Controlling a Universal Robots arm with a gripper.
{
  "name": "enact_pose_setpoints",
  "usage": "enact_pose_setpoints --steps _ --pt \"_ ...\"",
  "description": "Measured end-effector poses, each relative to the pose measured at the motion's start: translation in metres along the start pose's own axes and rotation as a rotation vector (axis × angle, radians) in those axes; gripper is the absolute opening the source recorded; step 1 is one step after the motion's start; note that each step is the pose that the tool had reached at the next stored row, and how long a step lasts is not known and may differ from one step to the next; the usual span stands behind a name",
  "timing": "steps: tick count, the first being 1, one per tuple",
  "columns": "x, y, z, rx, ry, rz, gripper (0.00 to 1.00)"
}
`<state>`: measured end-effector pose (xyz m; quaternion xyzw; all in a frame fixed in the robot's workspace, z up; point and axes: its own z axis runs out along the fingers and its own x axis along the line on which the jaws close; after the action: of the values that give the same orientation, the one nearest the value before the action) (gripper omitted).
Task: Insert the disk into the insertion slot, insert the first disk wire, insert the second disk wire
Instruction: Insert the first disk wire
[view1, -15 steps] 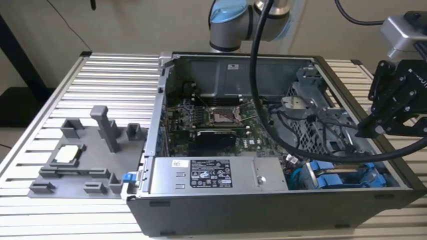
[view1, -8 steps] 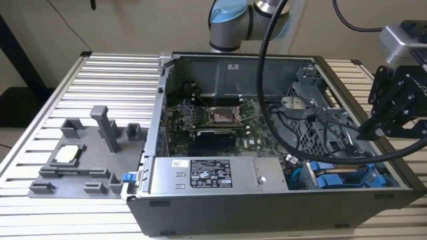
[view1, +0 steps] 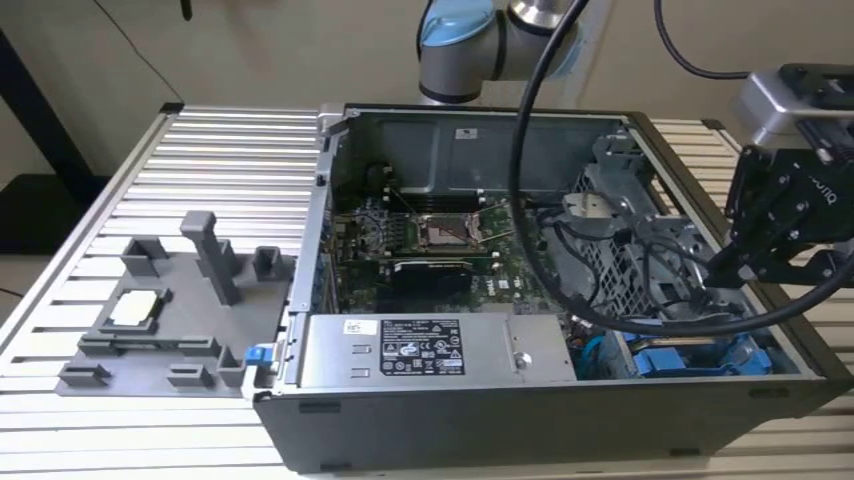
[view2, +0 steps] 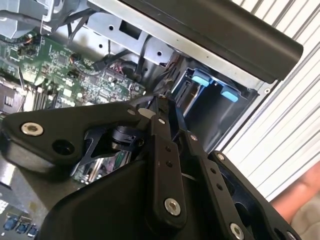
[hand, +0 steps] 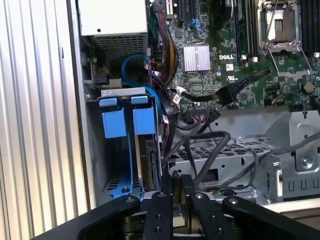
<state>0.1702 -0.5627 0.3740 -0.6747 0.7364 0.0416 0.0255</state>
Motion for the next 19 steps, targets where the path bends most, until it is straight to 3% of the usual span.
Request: enact_pose_setpoints --steps 3,6,12,17,19 --pt "-0.0002 -0.0001 0.0042 0.0007 0.0100 -0.001 0.19" --pt "-0.0001 -0.0001 0.0061 0.0027 0.0338 -0.003 0.19" --pt "0.0003 -0.0004 0.0169 0.0028 0.0423 -0.009 0.19" --pt "0.0010 -0.0005 0.0225 0.0038 0.0579 -0.013 0.19" --pt "0.0011 -0.0006 0.0237 0.0046 0.0673 -0.013 0.19"
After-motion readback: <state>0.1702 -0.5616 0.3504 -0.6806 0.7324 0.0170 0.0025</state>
